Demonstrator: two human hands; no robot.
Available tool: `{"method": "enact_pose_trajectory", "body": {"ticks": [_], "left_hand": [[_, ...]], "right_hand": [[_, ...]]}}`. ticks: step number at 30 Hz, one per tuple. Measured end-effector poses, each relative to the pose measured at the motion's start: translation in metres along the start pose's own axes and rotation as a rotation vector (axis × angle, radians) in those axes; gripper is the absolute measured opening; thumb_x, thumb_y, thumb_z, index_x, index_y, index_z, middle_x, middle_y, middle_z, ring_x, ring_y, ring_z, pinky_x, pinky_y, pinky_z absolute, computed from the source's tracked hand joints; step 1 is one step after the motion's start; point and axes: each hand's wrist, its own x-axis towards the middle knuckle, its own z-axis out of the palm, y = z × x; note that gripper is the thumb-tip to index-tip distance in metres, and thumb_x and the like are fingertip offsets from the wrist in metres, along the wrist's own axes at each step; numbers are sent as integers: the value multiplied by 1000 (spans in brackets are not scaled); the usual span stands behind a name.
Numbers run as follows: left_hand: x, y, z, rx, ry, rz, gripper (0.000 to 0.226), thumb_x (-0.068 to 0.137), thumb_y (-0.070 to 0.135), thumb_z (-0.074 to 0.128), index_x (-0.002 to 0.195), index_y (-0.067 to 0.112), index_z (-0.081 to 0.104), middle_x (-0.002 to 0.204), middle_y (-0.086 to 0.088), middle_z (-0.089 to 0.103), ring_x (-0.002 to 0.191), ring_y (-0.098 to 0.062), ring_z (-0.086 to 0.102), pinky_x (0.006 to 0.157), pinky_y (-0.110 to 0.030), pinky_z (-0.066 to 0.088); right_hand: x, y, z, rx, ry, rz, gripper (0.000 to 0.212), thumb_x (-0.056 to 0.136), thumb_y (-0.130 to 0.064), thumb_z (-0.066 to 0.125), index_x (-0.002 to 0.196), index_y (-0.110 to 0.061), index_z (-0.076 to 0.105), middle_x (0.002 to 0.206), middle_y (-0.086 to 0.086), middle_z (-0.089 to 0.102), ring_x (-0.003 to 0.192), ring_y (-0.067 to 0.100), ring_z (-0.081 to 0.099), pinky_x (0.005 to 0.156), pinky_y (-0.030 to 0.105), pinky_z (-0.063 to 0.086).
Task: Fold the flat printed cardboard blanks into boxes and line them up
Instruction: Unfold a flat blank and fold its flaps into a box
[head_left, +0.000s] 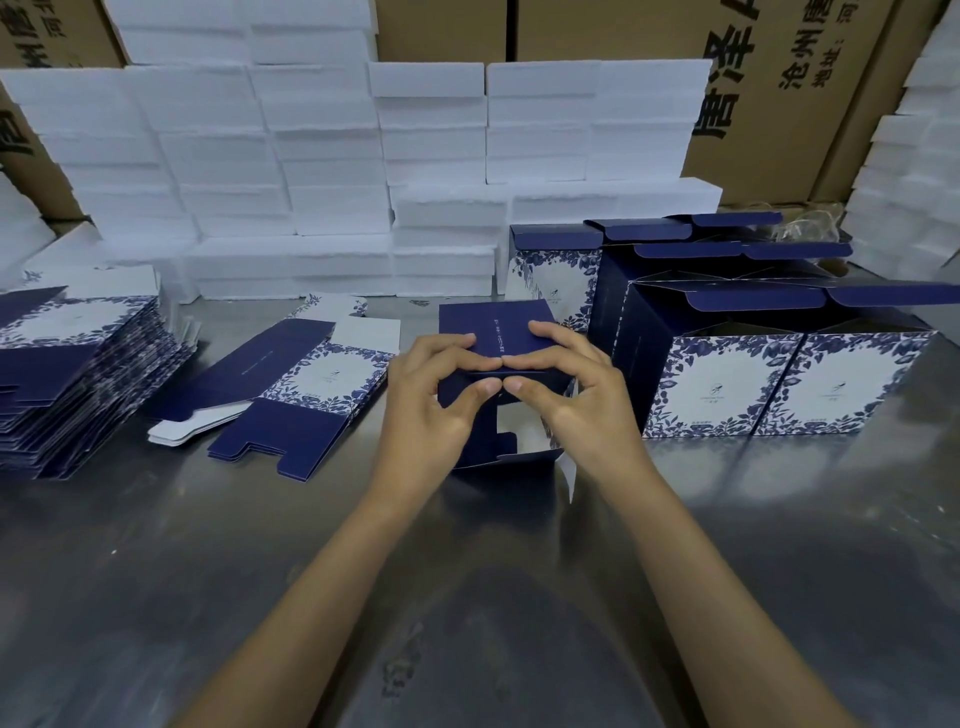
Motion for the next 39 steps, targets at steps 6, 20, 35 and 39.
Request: {"method": "enact_pose_trajectory", "body": {"ticks": [6,20,35,39], "left_hand": [[7,-3,-14,-60,-114,-50,25,86,18,77,104,35,73,131,15,59,124,4,50,87,-10,40],[10,-6,-20,-111,-156,-68,23,90,16,72,110,25,76,131,15,62,122,7,52,82,-6,41],[10,-10,-22,-159,-144,-69,21,95,14,66,107,27,77,132,15,63,128,0,52,102,-21,46],[3,-14,-14,240,-72,225,26,98,12,61,117,26,71,141,12,57,146,-10,33,118,-30,28]], "right_hand": [[-1,0,-9,159,-110,35,26,87,-6,76,111,-16,77,145,-11,52,134,-5,45,101,8,41],[4,14,-17,278,-110,73,26,88,-4,75,106,-21,80,143,-16,57,135,-4,47,114,38,43],[4,13,-12,215,-24,21,27,89,-6,74,101,-30,79,149,-13,49,125,-21,46,93,5,44],[3,12,-15,255,-51,68,25,96,-9,67,107,-28,78,152,-6,48,139,-8,40,113,32,44]]}}
